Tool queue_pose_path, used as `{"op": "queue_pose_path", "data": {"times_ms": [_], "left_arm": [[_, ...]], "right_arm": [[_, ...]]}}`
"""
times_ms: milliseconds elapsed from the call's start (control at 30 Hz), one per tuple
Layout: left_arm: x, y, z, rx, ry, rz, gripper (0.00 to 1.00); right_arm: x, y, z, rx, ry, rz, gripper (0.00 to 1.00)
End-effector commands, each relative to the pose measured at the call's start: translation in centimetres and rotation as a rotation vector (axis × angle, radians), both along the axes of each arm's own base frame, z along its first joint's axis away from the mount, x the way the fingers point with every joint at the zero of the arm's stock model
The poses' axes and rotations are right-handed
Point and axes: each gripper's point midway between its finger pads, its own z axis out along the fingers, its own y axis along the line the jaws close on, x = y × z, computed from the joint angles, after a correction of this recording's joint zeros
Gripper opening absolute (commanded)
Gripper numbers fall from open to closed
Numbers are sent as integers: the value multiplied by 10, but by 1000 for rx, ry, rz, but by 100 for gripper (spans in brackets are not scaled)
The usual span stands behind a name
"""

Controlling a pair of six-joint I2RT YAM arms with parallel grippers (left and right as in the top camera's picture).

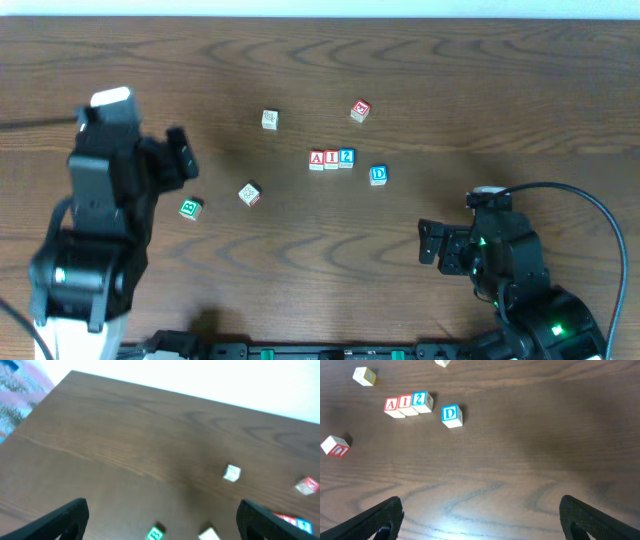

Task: Spell out Ai2

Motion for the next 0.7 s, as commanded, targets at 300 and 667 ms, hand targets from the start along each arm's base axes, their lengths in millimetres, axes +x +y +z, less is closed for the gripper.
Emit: {"op": "queue_pose_path", "data": {"times_ms": [300, 667], "left_arm": [[-84, 27, -86, 8, -132, 46, 95], [-99, 29, -148, 8, -108, 62, 95]], "right_arm": [[1, -2, 1, 3, -5, -9, 99], [1, -2, 1, 3, -5, -9, 99]]}}
